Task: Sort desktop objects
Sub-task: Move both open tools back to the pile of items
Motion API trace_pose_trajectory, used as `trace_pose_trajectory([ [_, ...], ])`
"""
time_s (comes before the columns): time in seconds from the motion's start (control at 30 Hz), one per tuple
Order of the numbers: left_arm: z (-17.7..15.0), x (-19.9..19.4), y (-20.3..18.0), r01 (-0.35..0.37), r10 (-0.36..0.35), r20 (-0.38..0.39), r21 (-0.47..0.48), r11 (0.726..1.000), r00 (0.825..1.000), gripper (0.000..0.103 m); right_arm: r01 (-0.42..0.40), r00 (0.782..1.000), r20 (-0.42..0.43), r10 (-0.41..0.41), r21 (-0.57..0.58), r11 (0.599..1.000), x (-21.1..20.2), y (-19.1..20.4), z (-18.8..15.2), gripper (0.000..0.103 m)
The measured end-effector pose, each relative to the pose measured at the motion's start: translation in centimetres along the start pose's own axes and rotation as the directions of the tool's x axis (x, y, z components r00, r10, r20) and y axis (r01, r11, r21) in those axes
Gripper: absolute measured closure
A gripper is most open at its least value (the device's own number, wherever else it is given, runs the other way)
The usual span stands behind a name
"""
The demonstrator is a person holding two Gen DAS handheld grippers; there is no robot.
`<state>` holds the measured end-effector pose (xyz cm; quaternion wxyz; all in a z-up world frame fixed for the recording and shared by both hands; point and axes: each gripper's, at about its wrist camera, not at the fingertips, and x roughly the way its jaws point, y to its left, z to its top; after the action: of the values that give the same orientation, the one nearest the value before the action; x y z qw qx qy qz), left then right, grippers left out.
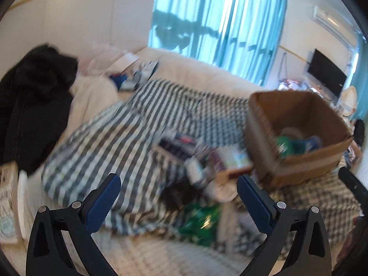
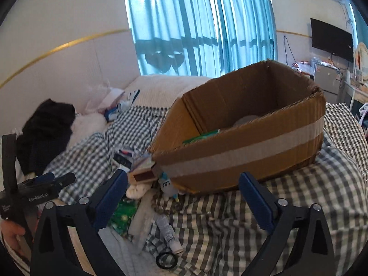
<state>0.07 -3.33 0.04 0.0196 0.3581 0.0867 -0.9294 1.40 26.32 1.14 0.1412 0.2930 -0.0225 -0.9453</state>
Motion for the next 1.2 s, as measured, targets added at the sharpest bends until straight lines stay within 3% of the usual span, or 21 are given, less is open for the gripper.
trace_pose_trajectory([
  [0.2,-2.7,4.2,-1.1,-0.022,0.036,-0.129,0.111,0.994,0.991,0.000,-0.025,0.998,-0.055,0.022,-0.059,0.998,3.0,2.3,-1.9,0.000],
  [0.33,-3.4,6.1,-1.8,-0.033,0.052,-0.112,0.169,0.985,0.992,0.000,0.000,0.996,-0.094,-0.010,-0.108,0.994,4.8,3.2,-2.9,0.000],
  [0.4,-3.6,7.5,-2.1,-0.028,0.055,-0.141,0.185,0.982,0.988,0.000,0.010,0.993,-0.118,-0.023,-0.110,0.994,5.6,3.0,-3.3,0.000],
  [0.6,-3.5,10.7,-1.9,-0.018,0.049,-0.178,0.171,0.985,0.983,0.000,-0.048,0.982,-0.186,0.040,-0.037,0.998,7.9,2.3,-4.4,0.000],
  [0.77,-3.2,12.7,-1.5,-0.015,0.047,-0.208,0.155,0.988,0.977,0.000,-0.037,0.973,-0.231,0.025,-0.050,0.998,10.1,2.5,-5.1,0.000],
  [0.87,-3.0,13.2,-1.3,0.000,0.026,-0.201,0.129,0.992,0.979,0.000,-0.022,0.972,-0.236,0.010,-0.049,0.999,11.2,2.5,-5.4,0.000],
  [1.03,-2.6,13.9,-2.2,0.009,0.026,-0.191,0.180,0.984,0.981,0.000,-0.042,0.963,-0.270,0.022,-0.066,0.997,13.1,3.2,-6.0,0.001],
  [1.2,-2.7,14.0,-2.9,0.019,0.021,-0.177,0.222,0.975,0.984,0.005,-0.019,0.954,-0.299,-0.003,-0.072,0.997,14.7,3.1,-6.5,0.010],
])
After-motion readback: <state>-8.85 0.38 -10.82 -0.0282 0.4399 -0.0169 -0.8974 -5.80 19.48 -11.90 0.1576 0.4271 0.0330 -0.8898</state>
